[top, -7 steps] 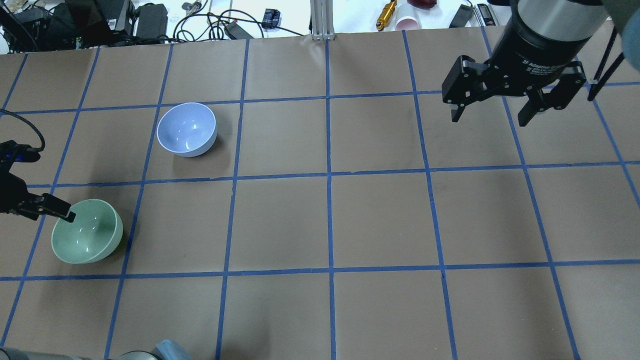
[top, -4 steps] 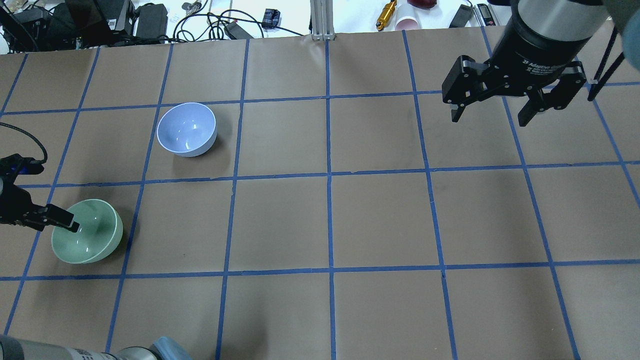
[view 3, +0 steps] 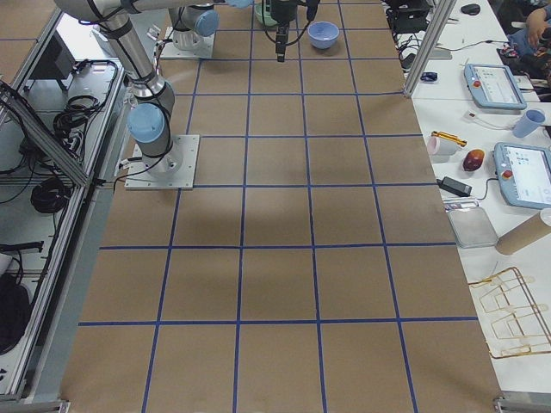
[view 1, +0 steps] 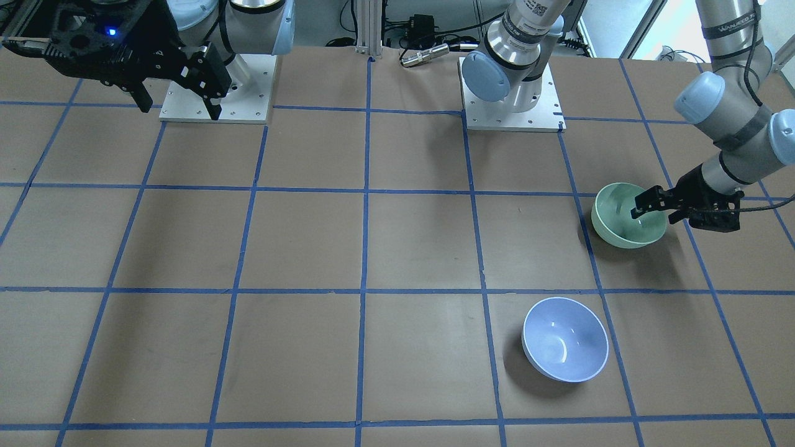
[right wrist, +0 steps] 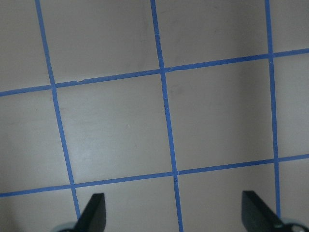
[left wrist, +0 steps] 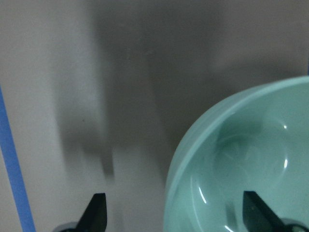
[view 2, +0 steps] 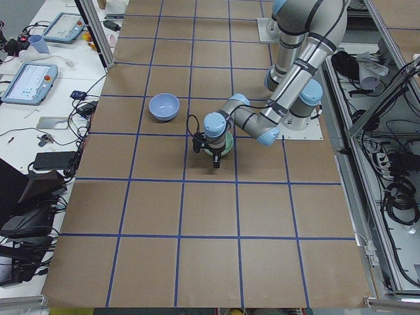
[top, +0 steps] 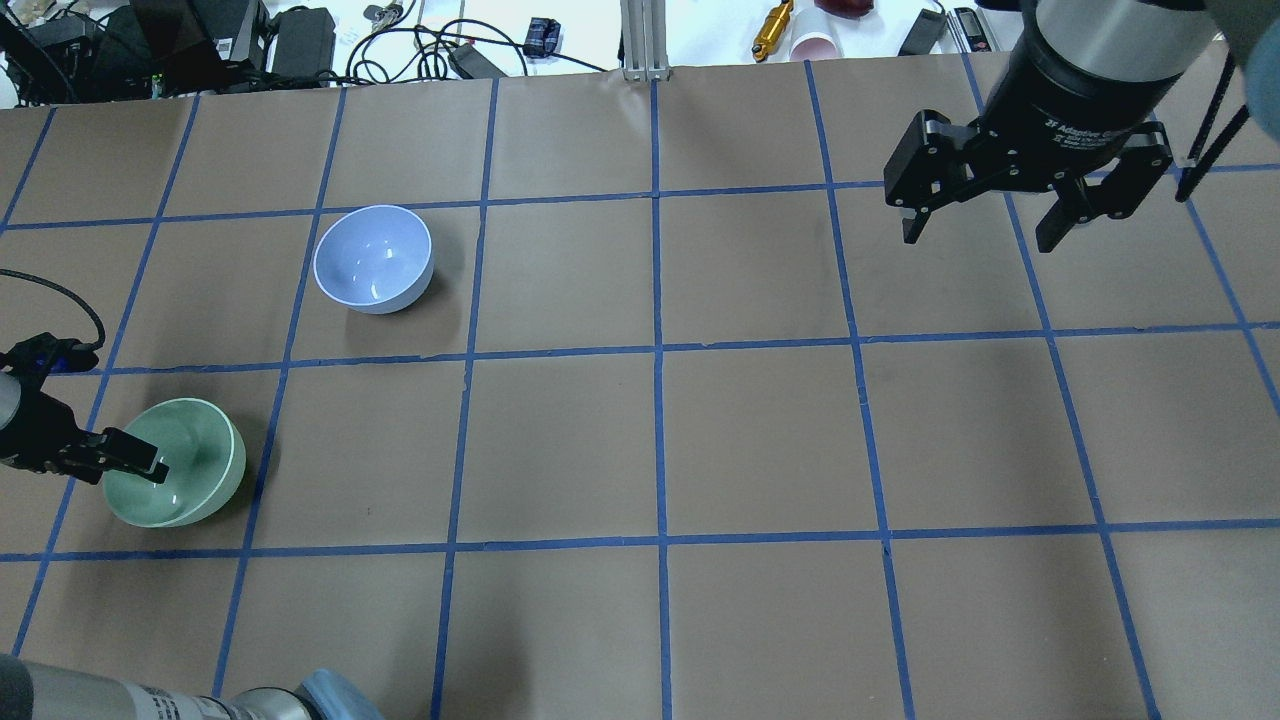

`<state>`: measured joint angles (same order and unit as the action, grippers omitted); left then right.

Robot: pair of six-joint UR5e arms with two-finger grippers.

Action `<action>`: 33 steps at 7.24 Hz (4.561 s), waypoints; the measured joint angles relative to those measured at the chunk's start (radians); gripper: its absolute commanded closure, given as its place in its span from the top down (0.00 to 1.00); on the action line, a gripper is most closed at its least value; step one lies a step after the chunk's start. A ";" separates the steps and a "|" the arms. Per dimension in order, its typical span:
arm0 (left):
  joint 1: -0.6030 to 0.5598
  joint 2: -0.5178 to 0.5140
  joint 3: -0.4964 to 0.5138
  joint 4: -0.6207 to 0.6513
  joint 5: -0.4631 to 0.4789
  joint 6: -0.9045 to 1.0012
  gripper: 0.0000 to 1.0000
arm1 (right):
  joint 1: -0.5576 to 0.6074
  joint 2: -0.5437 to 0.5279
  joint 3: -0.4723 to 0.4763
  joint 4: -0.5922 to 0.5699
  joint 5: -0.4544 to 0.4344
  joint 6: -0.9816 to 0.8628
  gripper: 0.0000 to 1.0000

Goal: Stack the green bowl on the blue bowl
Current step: 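Lower the left gripper onto the green bowl's rim and close it, then lift the green bowl with the left gripper toward the blue bowl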

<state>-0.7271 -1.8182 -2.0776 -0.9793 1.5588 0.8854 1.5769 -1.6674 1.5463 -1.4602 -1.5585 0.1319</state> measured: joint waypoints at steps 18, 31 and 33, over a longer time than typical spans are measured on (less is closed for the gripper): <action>0.003 -0.011 0.001 -0.013 -0.096 -0.002 0.00 | 0.000 0.000 0.001 0.001 0.000 0.000 1.00; -0.268 -0.010 0.392 -0.340 -0.198 -0.250 0.00 | 0.000 0.000 0.001 0.001 0.000 0.000 1.00; -0.363 -0.049 0.471 -0.335 -0.210 -0.400 0.00 | 0.000 0.000 0.001 0.000 0.000 0.000 1.00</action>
<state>-1.0906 -1.8672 -1.6066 -1.3148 1.3484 0.4858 1.5769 -1.6674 1.5468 -1.4599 -1.5585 0.1319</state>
